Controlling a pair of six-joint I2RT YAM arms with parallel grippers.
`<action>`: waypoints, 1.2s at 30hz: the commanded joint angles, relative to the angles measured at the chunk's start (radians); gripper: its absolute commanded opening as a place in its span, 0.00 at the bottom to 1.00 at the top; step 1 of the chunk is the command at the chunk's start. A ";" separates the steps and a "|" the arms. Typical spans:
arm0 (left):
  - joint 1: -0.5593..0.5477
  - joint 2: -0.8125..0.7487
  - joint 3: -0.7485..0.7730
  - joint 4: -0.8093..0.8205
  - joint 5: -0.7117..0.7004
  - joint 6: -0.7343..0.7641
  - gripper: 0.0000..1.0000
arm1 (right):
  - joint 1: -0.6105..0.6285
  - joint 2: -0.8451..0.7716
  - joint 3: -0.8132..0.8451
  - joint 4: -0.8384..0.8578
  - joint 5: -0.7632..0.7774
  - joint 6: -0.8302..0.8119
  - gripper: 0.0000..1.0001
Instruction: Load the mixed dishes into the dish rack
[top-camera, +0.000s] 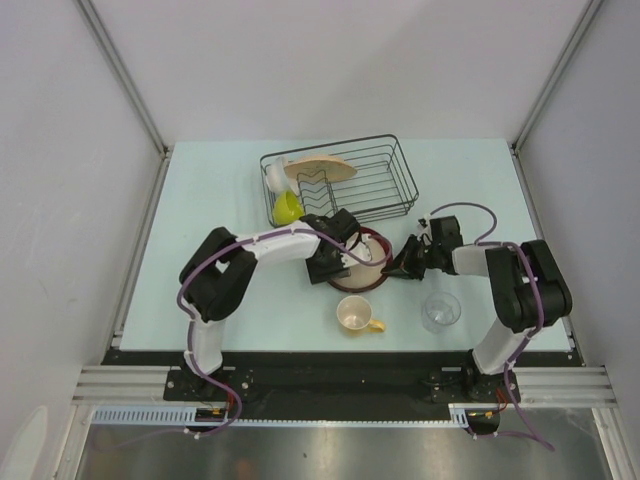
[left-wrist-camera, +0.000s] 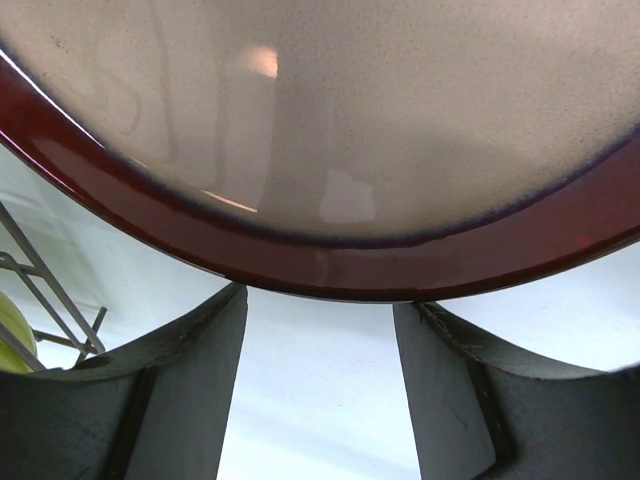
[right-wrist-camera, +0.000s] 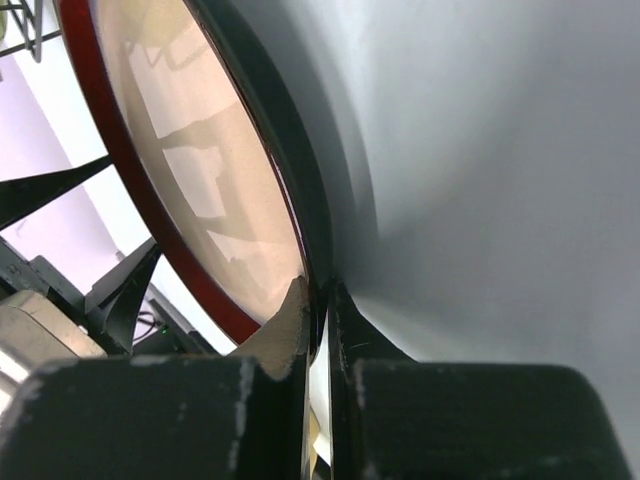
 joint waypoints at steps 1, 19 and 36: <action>0.026 -0.033 0.070 0.145 0.112 -0.071 0.65 | 0.045 -0.134 -0.004 -0.050 0.017 -0.036 0.00; 0.431 -0.339 0.305 -0.089 0.458 -0.272 0.66 | 0.117 -0.627 0.117 -0.478 0.275 -0.236 0.00; 0.573 -0.379 0.078 0.011 0.499 -0.342 0.66 | 0.304 -0.434 0.582 -0.288 0.715 -0.568 0.00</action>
